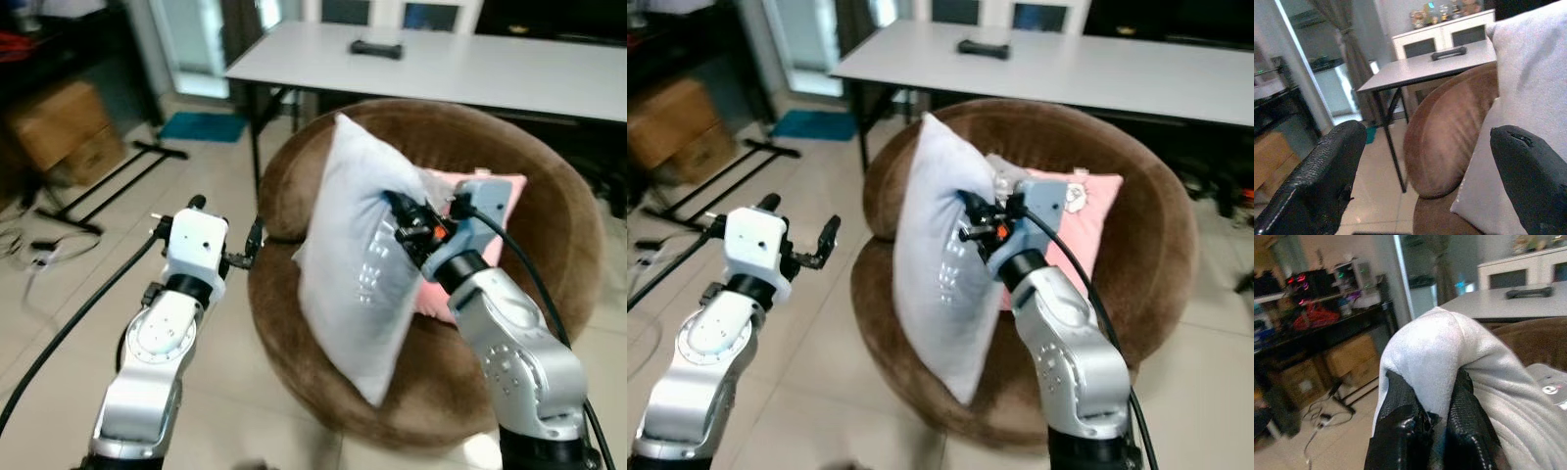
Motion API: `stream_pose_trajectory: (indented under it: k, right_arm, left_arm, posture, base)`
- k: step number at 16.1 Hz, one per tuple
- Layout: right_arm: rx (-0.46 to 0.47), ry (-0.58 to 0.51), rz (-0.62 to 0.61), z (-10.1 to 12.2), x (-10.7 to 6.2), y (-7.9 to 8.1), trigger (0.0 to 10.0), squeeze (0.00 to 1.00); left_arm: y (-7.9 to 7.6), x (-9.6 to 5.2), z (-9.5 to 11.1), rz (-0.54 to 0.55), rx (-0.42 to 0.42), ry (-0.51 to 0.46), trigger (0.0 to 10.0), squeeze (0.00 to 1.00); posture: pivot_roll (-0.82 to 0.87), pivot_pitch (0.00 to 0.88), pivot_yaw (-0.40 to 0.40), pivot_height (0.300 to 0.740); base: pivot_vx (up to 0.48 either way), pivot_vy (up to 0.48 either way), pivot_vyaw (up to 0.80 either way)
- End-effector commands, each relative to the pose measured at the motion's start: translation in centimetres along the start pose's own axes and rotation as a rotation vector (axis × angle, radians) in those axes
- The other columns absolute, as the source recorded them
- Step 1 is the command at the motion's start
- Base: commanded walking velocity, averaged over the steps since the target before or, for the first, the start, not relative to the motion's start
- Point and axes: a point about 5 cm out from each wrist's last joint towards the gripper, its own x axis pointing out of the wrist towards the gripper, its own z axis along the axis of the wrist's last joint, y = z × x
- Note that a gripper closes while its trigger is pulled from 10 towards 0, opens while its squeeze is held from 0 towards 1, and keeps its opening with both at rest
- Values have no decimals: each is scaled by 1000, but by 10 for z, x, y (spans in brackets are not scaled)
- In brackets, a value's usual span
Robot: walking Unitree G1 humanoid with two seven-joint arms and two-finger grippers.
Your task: Move the pillow to the sofa from floor
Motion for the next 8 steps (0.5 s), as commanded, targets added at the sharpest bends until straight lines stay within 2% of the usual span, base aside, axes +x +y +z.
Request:
stream_pose_trajectory:
  k: [1, 4, 8]
  right_arm:
    - [-30, -45, 43, 8, 3, 8, 10000, 0]
    - [-55, -21, 65, 3, 7, 8, 10000, 0]
    - [-76, 13, 33, -5, 11, 4, 10000, 0]
  left_arm:
    - [3, -1, -1, -1, 7, 6, 10000, 0]
    - [5, -7, -8, -30, 17, 42, 10000, 0]
    - [4, -7, -9, -38, 19, 48, 10000, 0]
  posture:
    - [52, 0, 42, 740]
    - [56, 0, 40, 740]
    - [58, 0, 41, 740]
  base:
    - [0, 0, 0]
    - [0, 0, 0]
    - [0, 0, 0]
